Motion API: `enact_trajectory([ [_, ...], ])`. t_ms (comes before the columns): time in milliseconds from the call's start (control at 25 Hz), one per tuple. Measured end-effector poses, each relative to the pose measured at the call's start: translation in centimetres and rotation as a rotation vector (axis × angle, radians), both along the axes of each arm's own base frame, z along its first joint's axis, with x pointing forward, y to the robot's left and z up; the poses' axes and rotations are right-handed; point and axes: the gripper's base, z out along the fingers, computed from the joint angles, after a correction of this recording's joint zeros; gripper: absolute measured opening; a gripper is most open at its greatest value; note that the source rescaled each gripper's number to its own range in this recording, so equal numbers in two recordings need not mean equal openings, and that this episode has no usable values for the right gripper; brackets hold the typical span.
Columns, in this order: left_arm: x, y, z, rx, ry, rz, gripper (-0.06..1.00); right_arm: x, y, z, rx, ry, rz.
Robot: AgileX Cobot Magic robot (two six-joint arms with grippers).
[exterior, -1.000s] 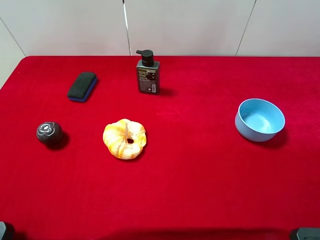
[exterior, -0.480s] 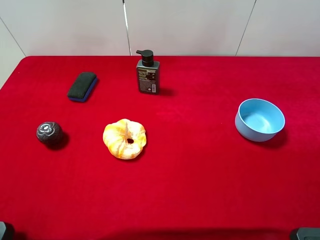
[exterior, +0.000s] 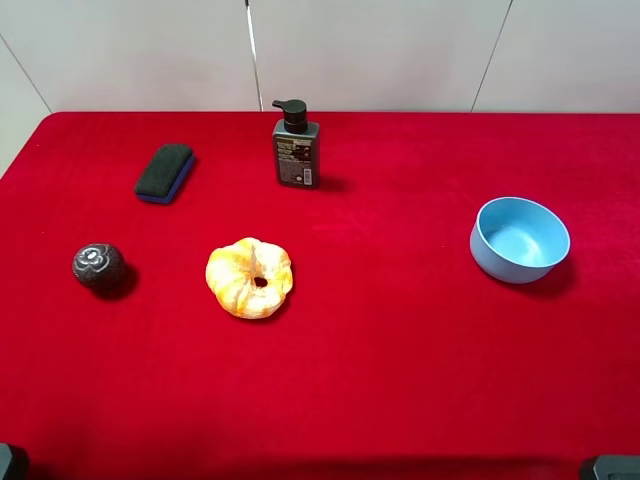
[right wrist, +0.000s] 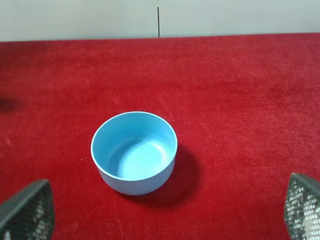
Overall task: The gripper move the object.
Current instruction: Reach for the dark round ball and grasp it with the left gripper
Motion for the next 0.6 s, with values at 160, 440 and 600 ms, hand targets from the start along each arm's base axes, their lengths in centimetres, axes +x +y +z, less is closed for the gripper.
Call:
enact_trajectory([
  [160, 1.7, -0.1, -0.7, 0.004, 0.079, 0.001, 0.89, 0.0, 0.0, 0.0, 0.0, 0.0, 0.0],
  [440, 4.0, -0.2, -1.7, 0.007, 0.13, 0.005, 0.88, 0.0, 0.0, 0.0, 0.0, 0.0, 0.0],
  [600, 5.7, -0.3, -2.6, 0.01, 0.17, 0.008, 0.86, 0.0, 0.0, 0.0, 0.0, 0.0, 0.0],
])
